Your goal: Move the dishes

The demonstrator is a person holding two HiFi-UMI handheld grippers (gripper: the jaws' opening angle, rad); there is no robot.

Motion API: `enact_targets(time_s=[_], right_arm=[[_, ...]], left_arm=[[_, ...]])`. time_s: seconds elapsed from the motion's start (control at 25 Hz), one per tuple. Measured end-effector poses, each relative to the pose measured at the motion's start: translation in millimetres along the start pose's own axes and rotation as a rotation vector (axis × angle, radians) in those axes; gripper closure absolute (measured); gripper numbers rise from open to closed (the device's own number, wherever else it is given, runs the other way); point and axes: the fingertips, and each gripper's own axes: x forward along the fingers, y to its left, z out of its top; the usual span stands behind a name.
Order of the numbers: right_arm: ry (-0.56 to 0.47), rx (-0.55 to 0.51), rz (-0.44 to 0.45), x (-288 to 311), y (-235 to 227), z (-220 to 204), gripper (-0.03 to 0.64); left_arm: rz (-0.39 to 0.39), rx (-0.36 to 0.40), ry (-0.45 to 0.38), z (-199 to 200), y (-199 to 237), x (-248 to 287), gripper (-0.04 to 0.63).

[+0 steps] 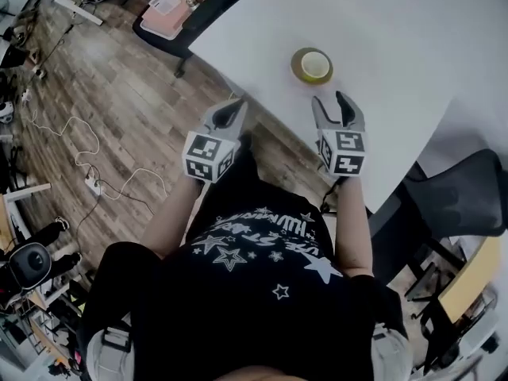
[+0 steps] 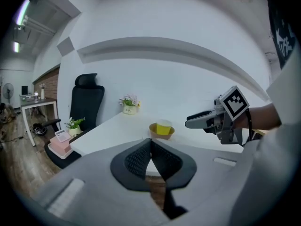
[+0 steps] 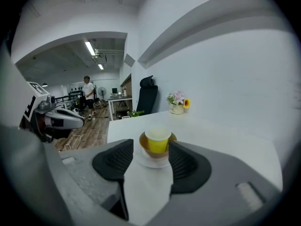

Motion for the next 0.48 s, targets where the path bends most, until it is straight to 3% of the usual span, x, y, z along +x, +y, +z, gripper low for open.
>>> enact_targets(time_s=[0.2, 0.48], right_arm=[[0.046, -0.042, -0.069, 22, 0, 12, 0.377], [0.150, -0.173, -0.065, 52, 13, 18, 0.412]], left_arm=[[-0.111, 0.036, 0.017, 15, 20, 33, 0.584], [-0.205, 0.049, 0.035, 21, 45, 65, 0.584]])
